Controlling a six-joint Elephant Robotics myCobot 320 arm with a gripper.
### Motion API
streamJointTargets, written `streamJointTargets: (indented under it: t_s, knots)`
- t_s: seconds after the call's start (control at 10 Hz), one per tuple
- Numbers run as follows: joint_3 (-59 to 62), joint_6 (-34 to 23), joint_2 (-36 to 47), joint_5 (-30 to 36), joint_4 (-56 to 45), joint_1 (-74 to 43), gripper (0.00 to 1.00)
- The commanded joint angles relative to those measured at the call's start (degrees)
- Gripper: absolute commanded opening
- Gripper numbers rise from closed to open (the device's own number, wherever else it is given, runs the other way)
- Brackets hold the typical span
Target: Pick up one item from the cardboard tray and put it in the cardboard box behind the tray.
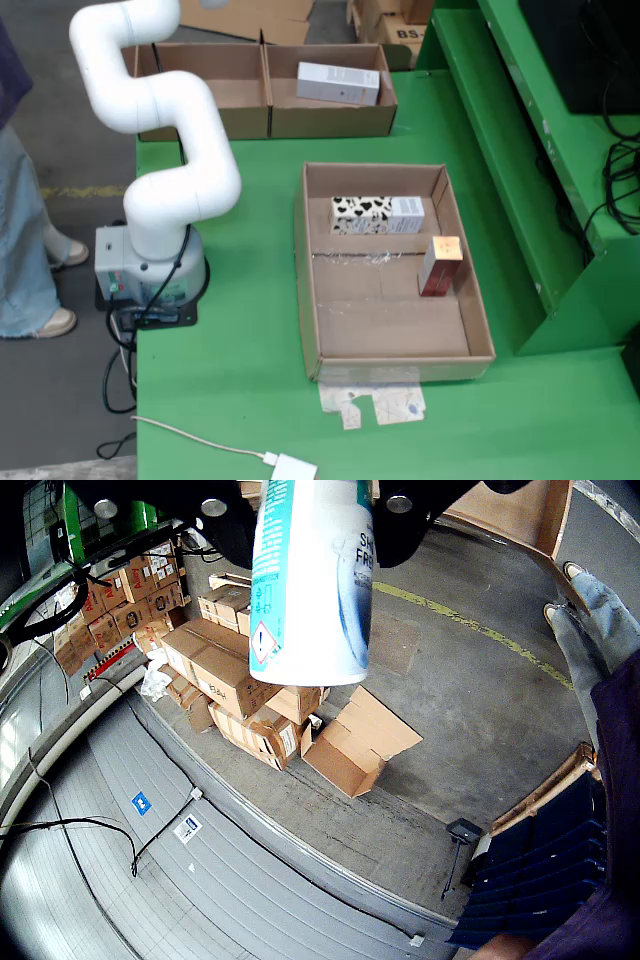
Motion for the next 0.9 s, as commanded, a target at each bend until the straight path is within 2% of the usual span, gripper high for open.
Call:
streamJointTargets:
  t_s: [0.0,0.1,0.2,0.3,0.8]
  knots:
    - [1.75,4.67,9.46,0.26,-12.41,-1.35,0.00]
    - [1.75,9.42,14.37,5.04,-25.46,-2.19,0.00]
    - [1.75,9.42,14.38,5.04,-25.46,-2.19,0.00]
    - [1.75,12.73,19.42,9.09,-38.36,-2.53,0.00]
    - [1.75,15.29,22.97,10.57,-47.91,-2.06,0.00]
